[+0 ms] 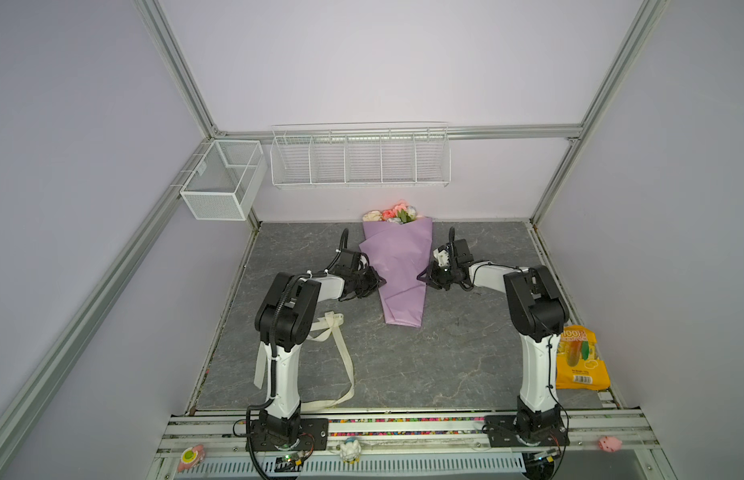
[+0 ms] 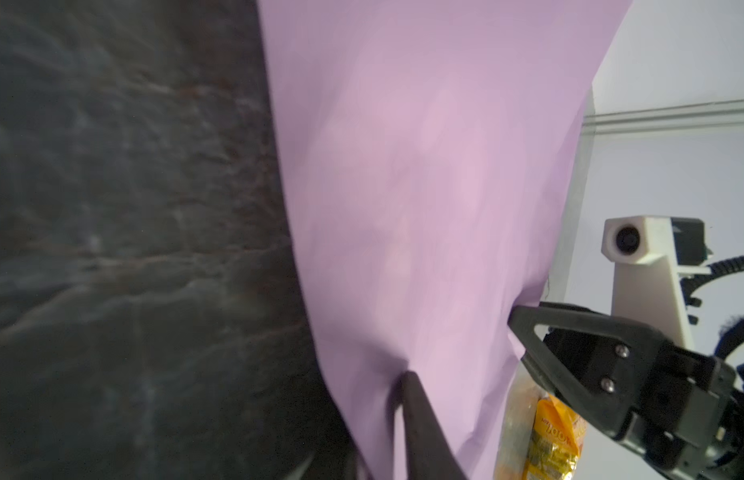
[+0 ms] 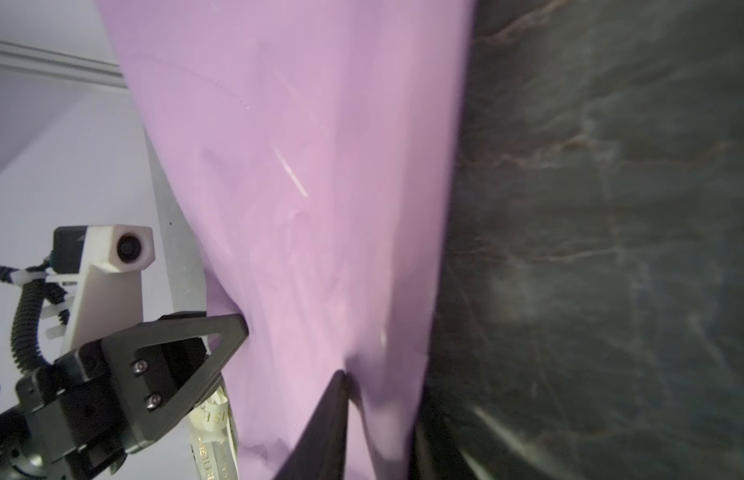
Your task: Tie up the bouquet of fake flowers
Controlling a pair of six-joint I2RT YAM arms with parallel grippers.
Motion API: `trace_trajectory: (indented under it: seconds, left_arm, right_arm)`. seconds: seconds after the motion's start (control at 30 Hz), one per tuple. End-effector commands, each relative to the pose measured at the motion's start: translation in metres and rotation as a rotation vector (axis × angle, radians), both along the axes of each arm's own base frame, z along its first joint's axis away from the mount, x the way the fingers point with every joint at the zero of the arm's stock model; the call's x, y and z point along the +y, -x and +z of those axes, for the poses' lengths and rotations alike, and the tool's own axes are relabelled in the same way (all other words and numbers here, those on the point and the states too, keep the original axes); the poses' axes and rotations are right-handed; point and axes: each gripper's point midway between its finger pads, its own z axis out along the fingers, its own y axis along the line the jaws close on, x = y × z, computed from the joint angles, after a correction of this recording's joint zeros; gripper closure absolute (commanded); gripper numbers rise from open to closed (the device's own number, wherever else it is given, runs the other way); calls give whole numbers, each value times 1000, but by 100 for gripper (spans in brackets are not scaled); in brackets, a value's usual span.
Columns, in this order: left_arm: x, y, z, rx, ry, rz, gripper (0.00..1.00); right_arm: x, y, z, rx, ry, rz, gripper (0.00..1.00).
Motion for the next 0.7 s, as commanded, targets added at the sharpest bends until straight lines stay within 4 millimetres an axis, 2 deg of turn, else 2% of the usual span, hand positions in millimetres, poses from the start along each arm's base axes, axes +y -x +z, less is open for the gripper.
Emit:
trace_trajectory:
  seconds: [0.0, 0.07, 0.2, 0.37, 0.5, 0.53, 0.67]
  left_arm:
    - [20, 21, 1, 30, -83, 15, 70]
    - [29, 30, 14, 8, -102, 23, 57]
    - [46, 50, 36, -30, -138, 41, 40]
    - [69, 79, 70, -103, -174, 66, 37]
    - [87, 99, 90, -155, -190, 104, 36]
    - [90, 104, 93, -161, -191, 107, 35]
    - [107, 127, 93, -133, -250, 112, 35]
  right_arm:
    - [-22, 23, 3, 40, 83, -33, 58]
    - [-33, 36, 16, 17, 102, -50, 48]
    - [-49, 62, 41, -32, 141, -57, 40]
    - [-65, 100, 77, -112, 182, -78, 39]
    - [-70, 121, 102, -171, 192, -131, 40]
    - [-72, 131, 98, -168, 205, -143, 40]
    - [-54, 150, 120, -294, 191, -109, 43]
